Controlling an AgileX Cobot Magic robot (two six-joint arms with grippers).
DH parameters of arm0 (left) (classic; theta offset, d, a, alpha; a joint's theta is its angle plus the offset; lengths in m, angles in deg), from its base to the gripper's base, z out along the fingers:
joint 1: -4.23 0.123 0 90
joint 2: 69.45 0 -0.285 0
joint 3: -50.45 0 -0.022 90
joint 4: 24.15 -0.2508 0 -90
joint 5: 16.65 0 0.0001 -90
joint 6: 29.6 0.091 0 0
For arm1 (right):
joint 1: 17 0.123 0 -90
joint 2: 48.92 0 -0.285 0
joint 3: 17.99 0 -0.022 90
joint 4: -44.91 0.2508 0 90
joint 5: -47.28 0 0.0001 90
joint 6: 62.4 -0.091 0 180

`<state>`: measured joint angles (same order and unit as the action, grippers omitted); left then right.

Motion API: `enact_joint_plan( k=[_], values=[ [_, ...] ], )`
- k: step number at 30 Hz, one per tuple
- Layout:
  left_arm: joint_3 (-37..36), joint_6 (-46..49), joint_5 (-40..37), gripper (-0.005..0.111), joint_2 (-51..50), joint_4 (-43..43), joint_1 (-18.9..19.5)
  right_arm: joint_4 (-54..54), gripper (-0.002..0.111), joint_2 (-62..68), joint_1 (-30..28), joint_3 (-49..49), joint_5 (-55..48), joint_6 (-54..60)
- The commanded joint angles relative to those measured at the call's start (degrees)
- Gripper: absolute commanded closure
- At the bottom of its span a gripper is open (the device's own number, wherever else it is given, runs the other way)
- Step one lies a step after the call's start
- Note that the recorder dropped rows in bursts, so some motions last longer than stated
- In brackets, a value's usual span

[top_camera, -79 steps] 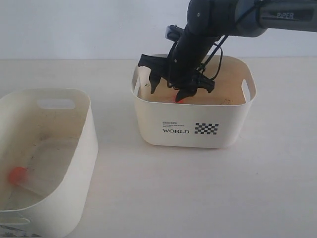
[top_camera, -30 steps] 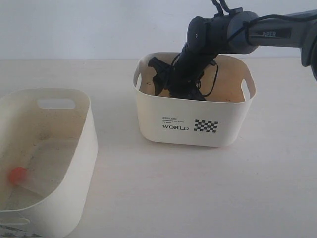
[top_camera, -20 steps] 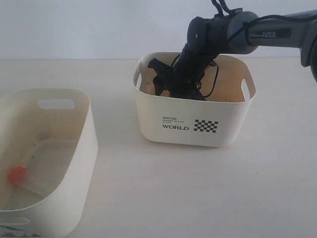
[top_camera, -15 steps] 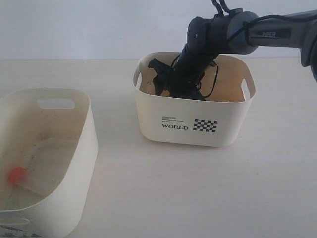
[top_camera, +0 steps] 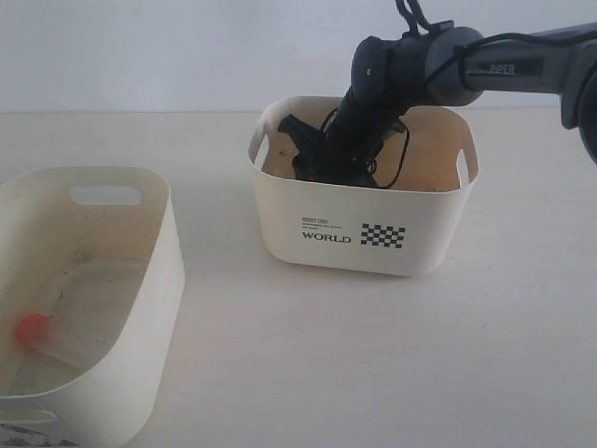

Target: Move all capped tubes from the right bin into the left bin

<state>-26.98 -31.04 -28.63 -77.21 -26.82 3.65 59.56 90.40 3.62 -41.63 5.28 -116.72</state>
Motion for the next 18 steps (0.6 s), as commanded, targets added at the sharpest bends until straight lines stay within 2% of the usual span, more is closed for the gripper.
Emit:
enact_joint_plan(
  k=[1,2,4,5,9,16,18],
  values=[
    [0.21,-0.54,-0.03,0.102,-0.03,-0.13,0.02,-1.21,0.069,-0.02,-0.60,0.17,-0.37,0.40],
    [0.21,-0.54,-0.03,0.102,-0.03,-0.13,0.02,-1.21,0.071,-0.02,-0.60,0.17,-0.63,0.40],
    [0.21,-0.54,-0.03,0.102,-0.03,-0.13,0.02,-1.21,0.090,-0.02,-0.60,0.17,-0.94,1.36],
    [0.21,-0.54,-0.03,0.102,-0.03,-0.13,0.02,-1.21,0.107,-0.02,-0.60,0.17,-1.26,2.48],
    [0.21,-0.54,-0.03,0.102,-0.03,-0.13,0.02,-0.94,0.108,-0.57,-0.60,0.17,-1.52,3.80],
    [0.21,-0.54,-0.03,0.102,-0.03,-0.13,0.02,-1.98,0.108,-12.65,-0.60,0.17,-0.27,21.13],
    [0.21,-0.54,-0.03,0.102,-0.03,-0.13,0.02,-1.98,0.108,-15.95,-0.60,0.17,0.67,22.51]
  ],
)
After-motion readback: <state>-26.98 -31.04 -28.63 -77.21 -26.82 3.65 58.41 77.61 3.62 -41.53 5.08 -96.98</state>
